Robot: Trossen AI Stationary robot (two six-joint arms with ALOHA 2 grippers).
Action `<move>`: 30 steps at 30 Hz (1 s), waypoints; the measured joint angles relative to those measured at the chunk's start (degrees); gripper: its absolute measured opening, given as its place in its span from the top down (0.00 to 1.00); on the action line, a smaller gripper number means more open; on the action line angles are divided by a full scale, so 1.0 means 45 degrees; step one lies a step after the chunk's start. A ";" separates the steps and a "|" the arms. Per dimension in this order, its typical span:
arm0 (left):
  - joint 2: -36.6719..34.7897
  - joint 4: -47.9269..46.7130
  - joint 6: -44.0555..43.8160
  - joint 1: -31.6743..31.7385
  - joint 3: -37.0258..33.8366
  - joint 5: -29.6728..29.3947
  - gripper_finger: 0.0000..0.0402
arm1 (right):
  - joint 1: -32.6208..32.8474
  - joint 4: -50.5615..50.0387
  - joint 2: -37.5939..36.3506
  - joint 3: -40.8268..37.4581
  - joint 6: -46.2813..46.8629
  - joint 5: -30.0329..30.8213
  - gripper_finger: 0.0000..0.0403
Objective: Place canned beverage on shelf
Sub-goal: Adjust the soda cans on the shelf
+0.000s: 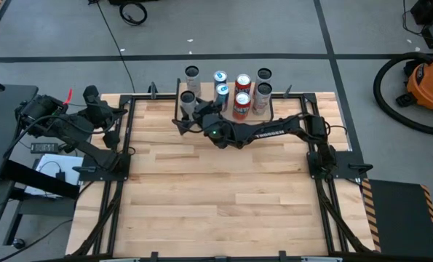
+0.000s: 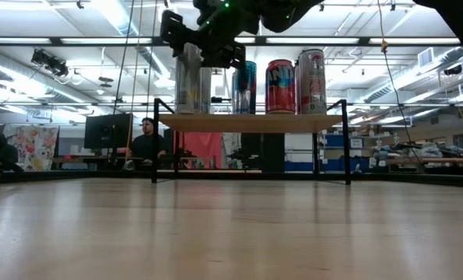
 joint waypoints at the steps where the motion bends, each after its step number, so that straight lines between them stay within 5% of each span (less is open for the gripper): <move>1: 0.0000 0.0003 0.0000 -0.0001 0.0000 0.0001 0.98 | 0.0054 0.0142 0.0000 0.0000 -0.0259 0.0097 0.16; 30: 0.0003 0.0004 -0.0039 0.0000 -0.0003 0.0005 0.98 | -0.0237 0.0760 0.0000 0.0000 -0.0968 0.0984 0.16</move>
